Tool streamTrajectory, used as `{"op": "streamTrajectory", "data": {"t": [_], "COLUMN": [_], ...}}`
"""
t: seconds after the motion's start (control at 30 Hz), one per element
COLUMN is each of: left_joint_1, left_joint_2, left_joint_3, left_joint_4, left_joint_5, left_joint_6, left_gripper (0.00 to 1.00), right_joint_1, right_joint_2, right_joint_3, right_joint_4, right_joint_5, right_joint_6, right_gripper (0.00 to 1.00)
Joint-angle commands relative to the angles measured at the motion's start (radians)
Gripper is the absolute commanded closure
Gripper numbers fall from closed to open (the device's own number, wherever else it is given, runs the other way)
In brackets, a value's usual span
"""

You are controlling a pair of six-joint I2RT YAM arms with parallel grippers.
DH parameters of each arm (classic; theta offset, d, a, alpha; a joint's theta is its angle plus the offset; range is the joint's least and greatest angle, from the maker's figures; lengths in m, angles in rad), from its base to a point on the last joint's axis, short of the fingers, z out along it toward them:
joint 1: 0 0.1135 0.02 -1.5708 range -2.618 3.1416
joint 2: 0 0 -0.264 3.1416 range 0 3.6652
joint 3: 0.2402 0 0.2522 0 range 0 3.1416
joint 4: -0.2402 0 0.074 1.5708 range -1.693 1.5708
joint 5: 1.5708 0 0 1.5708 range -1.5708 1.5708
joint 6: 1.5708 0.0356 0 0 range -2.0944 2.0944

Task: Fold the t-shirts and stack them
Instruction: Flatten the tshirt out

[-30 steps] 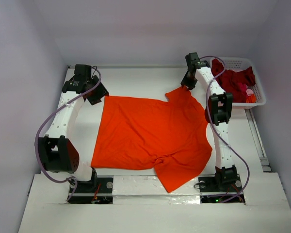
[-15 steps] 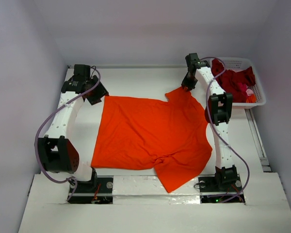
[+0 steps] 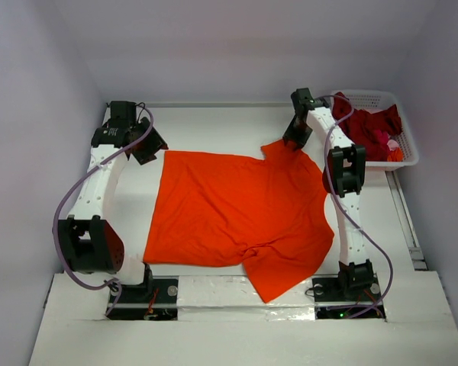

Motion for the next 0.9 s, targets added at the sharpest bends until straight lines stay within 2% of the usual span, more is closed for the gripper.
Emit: {"op": "streamTrajectory", "data": {"t": [0.0, 0.1, 0.23, 0.4, 0.6, 0.87], "left_joint_1": [0.011, 0.011, 0.011, 0.011, 0.020, 0.020], "left_joint_2": [-0.040, -0.042, -0.045, -0.058, -0.066, -0.071], "left_joint_3": [0.047, 0.044, 0.044, 0.026, 0.012, 0.013], "left_joint_4": [-0.002, -0.001, -0.007, -0.002, 0.004, 0.002], "left_joint_5": [0.022, 0.025, 0.028, 0.031, 0.037, 0.040], "left_joint_6": [0.015, 0.018, 0.027, 0.027, 0.024, 0.025], "left_gripper": [0.54, 0.54, 0.54, 0.54, 0.54, 0.54], "right_joint_1": [-0.006, -0.006, -0.006, -0.006, 0.003, 0.003], "right_joint_2": [-0.100, -0.097, -0.034, -0.095, -0.068, -0.025], "right_joint_3": [-0.043, 0.011, 0.144, 0.048, 0.082, 0.155], "right_joint_4": [0.046, 0.070, 0.003, 0.076, 0.049, -0.035], "right_joint_5": [0.047, 0.145, 0.227, 0.238, 0.298, 0.253], "right_joint_6": [-0.013, -0.054, -0.112, -0.146, -0.200, -0.204], "right_gripper": [0.54, 0.50, 0.49, 0.49, 0.50, 0.52]}}
